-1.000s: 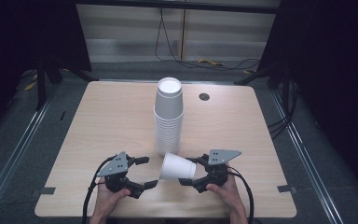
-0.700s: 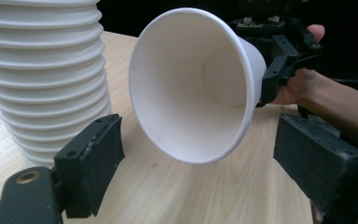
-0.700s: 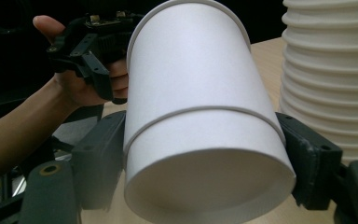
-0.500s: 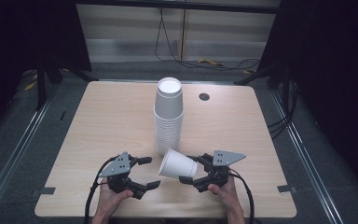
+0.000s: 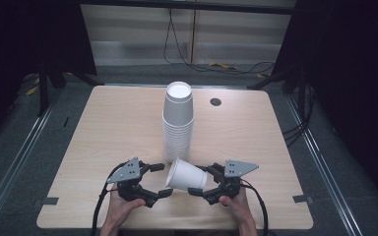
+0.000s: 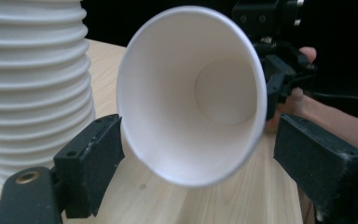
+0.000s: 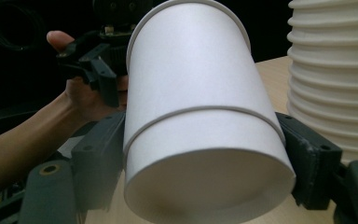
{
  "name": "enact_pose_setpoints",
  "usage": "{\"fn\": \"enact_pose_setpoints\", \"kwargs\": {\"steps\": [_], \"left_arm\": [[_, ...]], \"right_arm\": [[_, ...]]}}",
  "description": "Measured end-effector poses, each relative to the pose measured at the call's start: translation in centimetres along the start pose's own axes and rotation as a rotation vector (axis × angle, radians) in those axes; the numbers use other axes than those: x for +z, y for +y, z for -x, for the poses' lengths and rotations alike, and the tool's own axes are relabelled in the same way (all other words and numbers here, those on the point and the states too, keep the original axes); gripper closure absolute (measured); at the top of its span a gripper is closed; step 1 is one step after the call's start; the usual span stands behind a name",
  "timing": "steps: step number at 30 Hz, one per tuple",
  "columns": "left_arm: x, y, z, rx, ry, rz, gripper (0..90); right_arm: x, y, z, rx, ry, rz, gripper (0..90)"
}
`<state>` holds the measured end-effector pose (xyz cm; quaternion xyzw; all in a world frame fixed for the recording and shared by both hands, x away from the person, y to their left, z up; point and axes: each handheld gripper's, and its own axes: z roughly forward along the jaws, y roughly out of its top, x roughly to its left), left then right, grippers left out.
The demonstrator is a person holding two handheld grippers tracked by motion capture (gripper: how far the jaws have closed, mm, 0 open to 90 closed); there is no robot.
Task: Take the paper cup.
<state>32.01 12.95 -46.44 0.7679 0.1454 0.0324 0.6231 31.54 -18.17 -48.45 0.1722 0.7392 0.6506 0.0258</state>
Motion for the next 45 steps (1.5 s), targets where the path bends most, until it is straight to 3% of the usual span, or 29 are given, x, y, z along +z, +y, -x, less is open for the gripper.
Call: {"fn": "enact_pose_setpoints", "kwargs": {"steps": [7, 17, 20, 24, 42, 45], "left_arm": [[0.8, 0.5, -0.6, -0.005, -0.027, -0.003, 12.1], [1.8, 1.2, -0.5, 0.029, -0.043, -0.072, 3.6], [1.8, 1.4, -0.4, 0.035, -0.047, -0.074, 3.8], [2.0, 1.4, -0.5, 0.032, -0.062, -0.038, 3.8], [2.5, 1.2, -0.7, 0.02, -0.121, -0.013, 5.3], [2.4, 1.3, -0.8, 0.02, -0.122, -0.029, 6.3]], "right_arm": [[0.1, 0.0, -0.2, -0.019, 0.02, -0.007, 23.9], [0.1, 0.2, -0.3, -0.031, 0.035, -0.018, 24.0], [0.1, 0.3, -0.3, -0.032, 0.042, -0.015, 24.0], [0.2, 0.4, -0.4, -0.033, 0.041, -0.015, 24.0], [0.4, 0.6, -0.5, -0.054, 0.047, -0.025, 24.0], [0.4, 0.6, -0.6, -0.058, 0.048, -0.031, 24.1]]}}
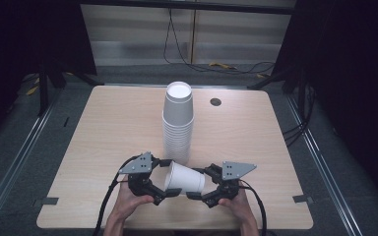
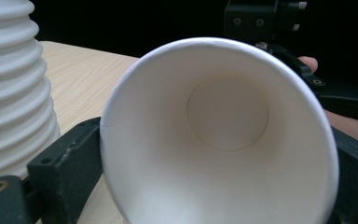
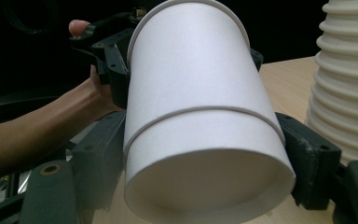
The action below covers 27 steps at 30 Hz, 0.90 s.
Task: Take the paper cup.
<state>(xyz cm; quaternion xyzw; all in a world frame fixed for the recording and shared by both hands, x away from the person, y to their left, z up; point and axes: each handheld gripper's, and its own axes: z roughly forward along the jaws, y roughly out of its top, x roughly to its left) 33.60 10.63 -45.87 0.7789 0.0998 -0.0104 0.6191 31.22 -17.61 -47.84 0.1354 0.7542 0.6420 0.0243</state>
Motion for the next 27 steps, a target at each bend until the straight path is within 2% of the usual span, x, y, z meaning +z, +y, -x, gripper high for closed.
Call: {"fn": "enact_pose_setpoints", "kwargs": {"steps": [3, 6, 17, 20, 22, 27], "left_arm": [[-0.2, 0.0, -0.1, 0.001, -0.009, -0.01, 7.4], [-0.3, 0.0, -0.1, -0.004, -0.017, 0.006, 9.0], [-0.4, 0.0, 0.1, -0.006, -0.021, -0.004, 10.6], [-0.5, 0.0, 0.1, 0.0, -0.004, 0.0, 10.9], [-0.8, 0.1, 0.1, -0.003, 0.01, -0.001, 10.9], [-1.5, 0.2, 0.2, 0.002, 0.036, 0.003, 10.9]], "right_arm": [[0.0, 0.0, 0.0, -0.01, -0.002, -0.01, 24.0], [0.1, -0.2, 0.2, 0.018, 0.013, -0.013, 23.0], [0.1, -0.2, 0.1, 0.025, 0.002, -0.029, 20.6], [0.2, -0.3, 0.1, 0.036, -0.016, -0.028, 16.9], [0.2, -0.4, 0.1, 0.054, -0.045, -0.024, 14.5], [-0.3, -0.6, 0.1, 0.051, -0.085, -0.011, 13.9]]}}
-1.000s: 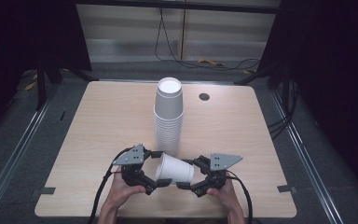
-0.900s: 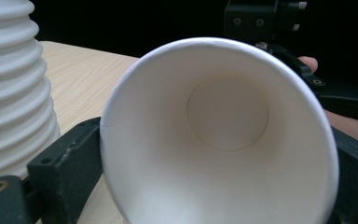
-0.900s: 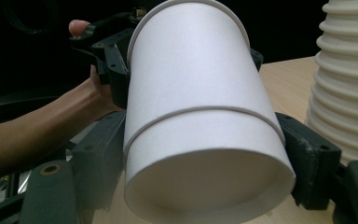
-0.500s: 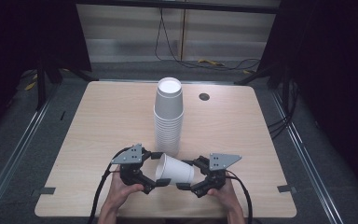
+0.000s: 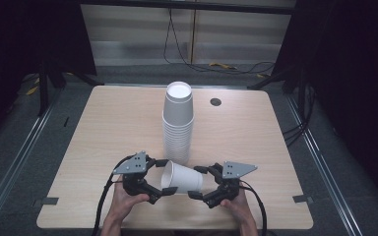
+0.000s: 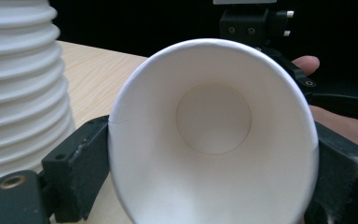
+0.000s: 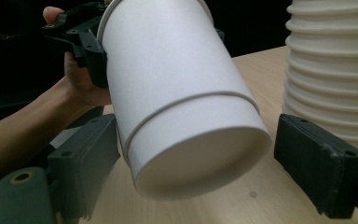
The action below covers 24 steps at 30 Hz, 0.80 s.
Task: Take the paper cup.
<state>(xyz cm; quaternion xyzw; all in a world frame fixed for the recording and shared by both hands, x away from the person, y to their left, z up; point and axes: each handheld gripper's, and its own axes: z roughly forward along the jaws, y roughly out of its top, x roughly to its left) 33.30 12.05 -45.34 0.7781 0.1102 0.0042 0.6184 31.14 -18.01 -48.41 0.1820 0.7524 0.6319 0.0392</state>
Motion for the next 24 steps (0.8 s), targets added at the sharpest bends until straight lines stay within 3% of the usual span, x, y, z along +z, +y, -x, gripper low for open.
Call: {"fn": "enact_pose_setpoints", "kwargs": {"steps": [5, 12, 19, 20, 21, 24], "left_arm": [[-0.7, 0.1, 0.0, -0.004, 0.07, 0.012, 10.7], [-2.1, 0.2, -0.2, -0.015, 0.123, 0.011, 10.7], [-3.2, -0.1, -0.3, -0.031, 0.17, 0.004, 10.7], [-3.4, -0.1, -0.3, -0.032, 0.201, -0.006, 10.7], [-3.5, -0.1, -0.5, -0.03, 0.185, -0.011, 10.8], [-4.1, -0.1, -0.5, -0.035, 0.228, -0.034, 10.7]], "right_arm": [[-0.3, -0.1, -0.1, -0.009, -0.053, 0.012, 13.7], [-1.1, -0.5, -0.2, 0.001, -0.163, 0.059, 13.3], [-1.6, -0.7, -0.4, 0.016, -0.313, 0.077, 13.3], [-1.6, -0.7, -0.4, 0.019, -0.335, 0.083, 13.2], [-1.6, -0.8, -0.4, 0.017, -0.364, 0.087, 13.3], [-1.7, -1.0, -0.4, -0.012, -0.429, 0.105, 13.4]]}}
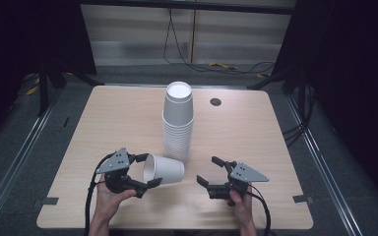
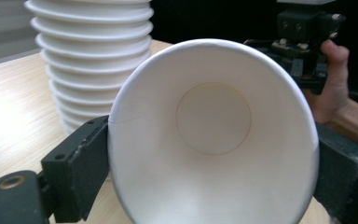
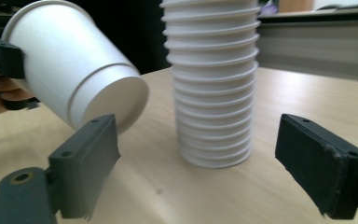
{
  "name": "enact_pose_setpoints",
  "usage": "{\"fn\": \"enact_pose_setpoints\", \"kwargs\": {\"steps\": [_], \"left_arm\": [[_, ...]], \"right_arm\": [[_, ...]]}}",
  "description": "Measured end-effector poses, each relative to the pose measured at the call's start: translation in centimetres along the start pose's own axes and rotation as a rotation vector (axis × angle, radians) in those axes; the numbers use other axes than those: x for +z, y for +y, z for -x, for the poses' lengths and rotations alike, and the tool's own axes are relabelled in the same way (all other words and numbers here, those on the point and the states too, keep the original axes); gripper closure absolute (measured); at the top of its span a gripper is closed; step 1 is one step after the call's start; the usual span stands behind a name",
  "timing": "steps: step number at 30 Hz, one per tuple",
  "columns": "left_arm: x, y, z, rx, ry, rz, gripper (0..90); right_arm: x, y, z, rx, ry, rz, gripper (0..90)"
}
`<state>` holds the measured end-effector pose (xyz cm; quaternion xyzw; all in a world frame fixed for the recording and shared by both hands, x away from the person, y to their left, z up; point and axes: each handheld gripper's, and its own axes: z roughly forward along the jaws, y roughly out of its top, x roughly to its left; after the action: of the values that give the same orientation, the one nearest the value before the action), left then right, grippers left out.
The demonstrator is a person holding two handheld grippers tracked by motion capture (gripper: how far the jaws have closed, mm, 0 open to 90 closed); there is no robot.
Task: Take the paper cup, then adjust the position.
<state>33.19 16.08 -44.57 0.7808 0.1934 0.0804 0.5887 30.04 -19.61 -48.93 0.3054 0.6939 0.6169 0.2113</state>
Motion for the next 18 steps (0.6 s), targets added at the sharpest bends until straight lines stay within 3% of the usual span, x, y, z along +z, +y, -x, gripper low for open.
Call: {"fn": "enact_pose_setpoints", "kwargs": {"steps": [1, 3, 5, 7, 9, 12, 14, 18], "left_arm": [[-0.2, -0.1, -0.2, -0.008, -0.014, 0.005, 10.7], [-0.6, -0.1, -0.3, -0.011, 0.021, 0.007, 10.7], [-0.9, -0.2, -0.6, -0.02, 0.01, 0.01, 10.7], [-1.3, -0.1, -0.7, -0.02, 0.05, 0.003, 10.7], [-1.7, 0.0, -1.1, -0.023, 0.039, 0.005, 10.7], [-2.4, 0.1, -1.4, -0.026, 0.074, 0.001, 10.6], [-2.7, 0.2, -1.7, -0.021, 0.121, -0.03, 10.5], [-3.1, 0.2, -2.2, -0.04, 0.143, -0.038, 10.5]], "right_arm": [[-0.1, -0.1, 0.0, -0.017, -0.017, 0.013, 13.3], [-0.2, -0.6, 0.0, -0.042, -0.073, 0.04, 13.3], [-0.4, -0.9, 0.1, -0.035, -0.112, 0.047, 13.3], [-0.6, -0.9, 0.2, -0.048, -0.142, 0.055, 13.1], [-0.8, -1.1, 0.4, -0.043, -0.168, 0.061, 13.0], [-0.9, -1.4, 0.5, -0.045, -0.226, 0.059, 12.9], [-0.8, -1.4, 0.4, -0.071, -0.269, 0.056, 12.9], [-0.7, -1.5, 0.4, -0.068, -0.27, 0.063, 12.9]]}}
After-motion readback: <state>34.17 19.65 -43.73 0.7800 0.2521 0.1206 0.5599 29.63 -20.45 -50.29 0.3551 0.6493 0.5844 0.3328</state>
